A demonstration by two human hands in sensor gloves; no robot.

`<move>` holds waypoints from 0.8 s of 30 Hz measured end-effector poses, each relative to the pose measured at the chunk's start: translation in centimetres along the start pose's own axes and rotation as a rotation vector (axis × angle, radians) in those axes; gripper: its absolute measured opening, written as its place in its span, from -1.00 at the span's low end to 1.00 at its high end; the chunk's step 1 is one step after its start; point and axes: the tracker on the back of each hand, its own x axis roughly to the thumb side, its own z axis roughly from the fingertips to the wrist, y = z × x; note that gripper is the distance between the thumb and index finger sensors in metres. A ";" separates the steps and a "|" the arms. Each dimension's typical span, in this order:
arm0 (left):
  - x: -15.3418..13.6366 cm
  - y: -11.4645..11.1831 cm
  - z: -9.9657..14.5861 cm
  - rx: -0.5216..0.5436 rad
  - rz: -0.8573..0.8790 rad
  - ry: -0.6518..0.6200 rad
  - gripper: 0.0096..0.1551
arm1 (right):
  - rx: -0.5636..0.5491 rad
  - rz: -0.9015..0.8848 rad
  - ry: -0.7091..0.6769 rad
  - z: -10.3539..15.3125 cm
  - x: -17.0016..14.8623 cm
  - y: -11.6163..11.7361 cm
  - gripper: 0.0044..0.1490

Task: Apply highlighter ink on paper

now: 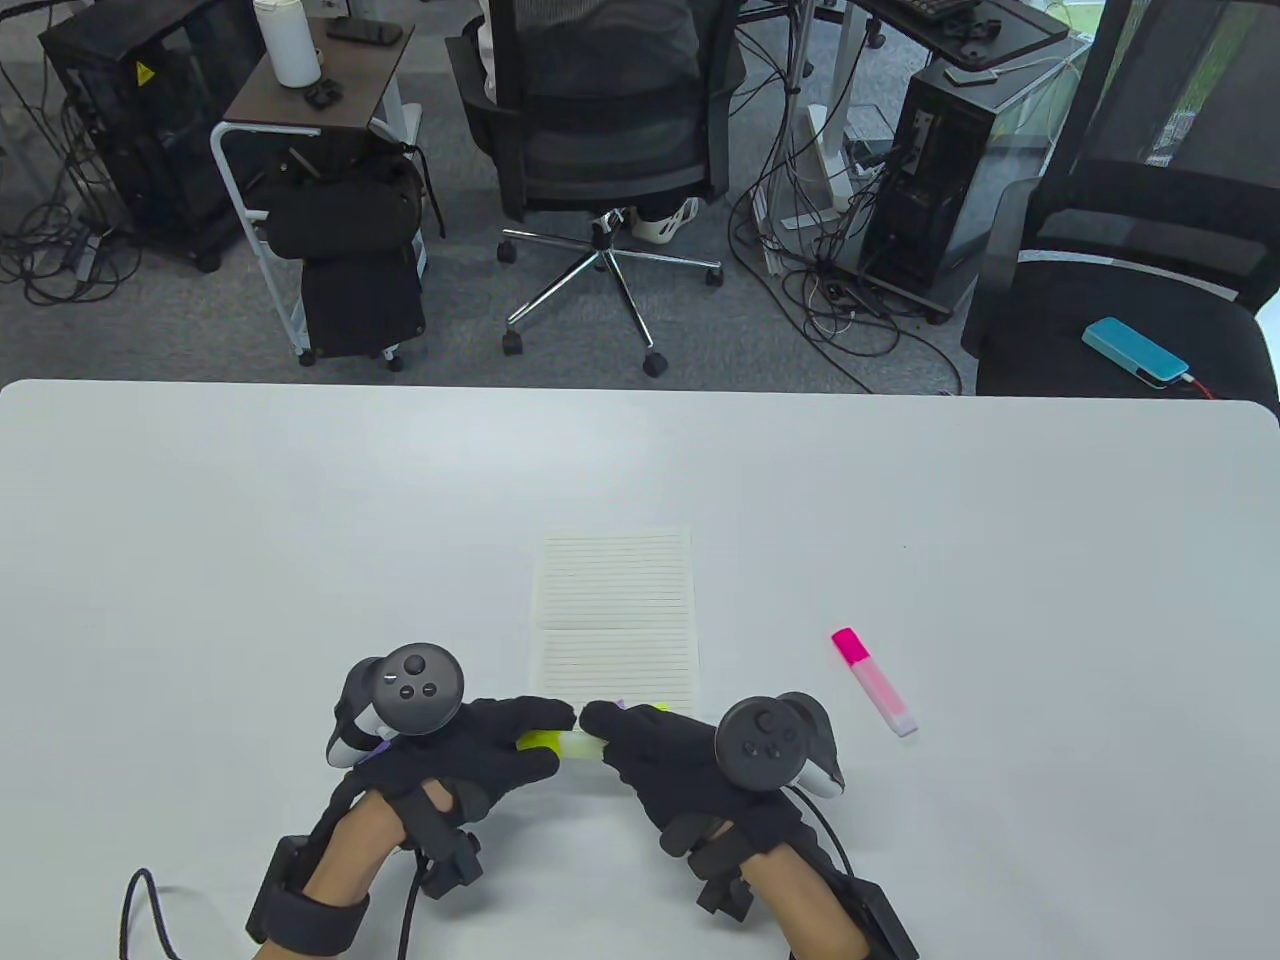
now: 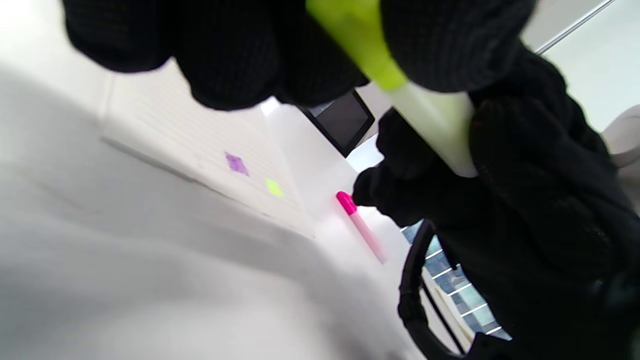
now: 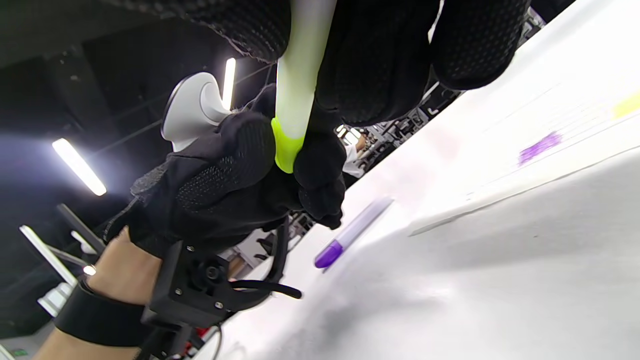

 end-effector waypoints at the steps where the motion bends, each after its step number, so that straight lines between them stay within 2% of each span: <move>1: 0.3 -0.3 -0.1 0.013 0.011 -0.016 -0.28 | 0.002 -0.024 -0.007 -0.1 0.0 0.2 -0.43; 4: 1.1 -0.8 0.0 0.125 -0.074 -0.037 -0.27 | -0.046 -0.021 -0.020 0.0 0.3 0.4 -0.43; 12: 1.7 -1.1 0.0 0.220 -0.064 -0.104 -0.39 | -0.075 0.006 -0.020 -0.1 0.5 0.5 -0.43; 18: 2.2 -1.2 0.2 0.241 -0.105 -0.112 -0.39 | -0.073 -0.015 -0.024 -0.1 0.6 0.4 -0.43; 21: 2.5 -0.9 0.3 0.181 -0.114 -0.107 -0.38 | -0.083 0.008 -0.035 0.0 0.8 0.1 -0.45; 24: 2.4 -0.5 0.5 0.167 -0.141 -0.093 -0.38 | -0.064 0.010 -0.031 0.0 0.6 -0.2 -0.42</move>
